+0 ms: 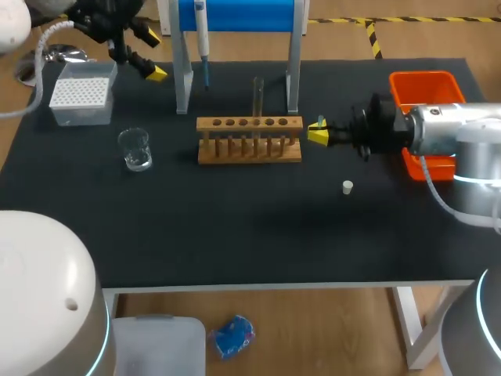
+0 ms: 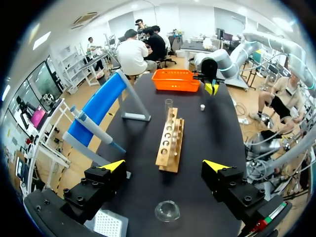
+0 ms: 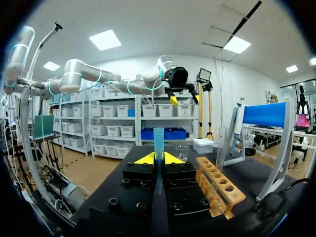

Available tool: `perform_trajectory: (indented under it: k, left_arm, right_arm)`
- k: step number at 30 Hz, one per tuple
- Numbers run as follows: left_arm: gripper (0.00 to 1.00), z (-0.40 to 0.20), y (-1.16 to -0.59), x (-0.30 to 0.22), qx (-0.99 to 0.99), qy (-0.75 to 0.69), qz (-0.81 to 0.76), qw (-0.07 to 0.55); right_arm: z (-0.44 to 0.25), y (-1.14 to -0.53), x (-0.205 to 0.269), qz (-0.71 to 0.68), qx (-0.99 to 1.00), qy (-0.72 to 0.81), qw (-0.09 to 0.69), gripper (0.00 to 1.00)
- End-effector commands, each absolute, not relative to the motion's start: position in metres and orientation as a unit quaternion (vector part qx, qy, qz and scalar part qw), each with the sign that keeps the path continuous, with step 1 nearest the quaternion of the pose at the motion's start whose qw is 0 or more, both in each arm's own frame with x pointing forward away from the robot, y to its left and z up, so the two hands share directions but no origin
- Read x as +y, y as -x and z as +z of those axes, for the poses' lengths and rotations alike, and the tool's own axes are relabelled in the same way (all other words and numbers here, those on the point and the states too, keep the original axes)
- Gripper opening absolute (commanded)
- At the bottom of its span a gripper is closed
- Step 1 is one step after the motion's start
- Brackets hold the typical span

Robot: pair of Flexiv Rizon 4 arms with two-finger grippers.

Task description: Invert the test tube, pick up the pipette, mount the tip to pipette, aspirate from beaker and dispense into the tube, eject the tip, return the pipette, and cap with the stopper.

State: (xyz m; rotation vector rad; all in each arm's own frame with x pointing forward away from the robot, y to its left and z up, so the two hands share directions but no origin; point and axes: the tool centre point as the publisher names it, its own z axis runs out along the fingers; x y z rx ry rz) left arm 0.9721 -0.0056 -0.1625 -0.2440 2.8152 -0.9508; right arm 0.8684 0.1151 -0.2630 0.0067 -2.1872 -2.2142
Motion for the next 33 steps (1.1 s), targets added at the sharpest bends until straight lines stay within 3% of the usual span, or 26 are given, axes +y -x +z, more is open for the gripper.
perform_trajectory:
  k: [1, 6, 12, 23, 33]
  left_arm:
    - [1.0, -0.162, -0.973, -0.006, 0.942, 0.08, -0.317, 0.078]
    - [1.0, -0.162, -0.973, -0.006, 0.942, 0.08, -0.317, 0.078]
    - [1.0, -0.188, -0.986, -0.023, 0.913, 0.227, -0.327, 0.092]
    - [1.0, -0.187, -1.008, -0.023, 0.861, 0.352, -0.329, 0.162]
    - [1.0, -0.187, -1.017, -0.035, 0.856, 0.384, -0.298, 0.176]
  right_arm:
    - [-0.263, -0.867, 0.115, -0.711, -0.703, -0.001, 0.013, 0.0]
    - [-0.263, -0.867, 0.115, -0.711, -0.703, -0.001, 0.013, 0.0]
    - [-0.263, -0.867, 0.115, -0.711, -0.703, -0.001, 0.013, 0.0]
    - [-0.263, -0.867, 0.115, -0.711, -0.703, -0.001, 0.013, 0.0]
    - [-0.263, -0.867, 0.115, -0.711, -0.703, -0.001, 0.013, 0.0]
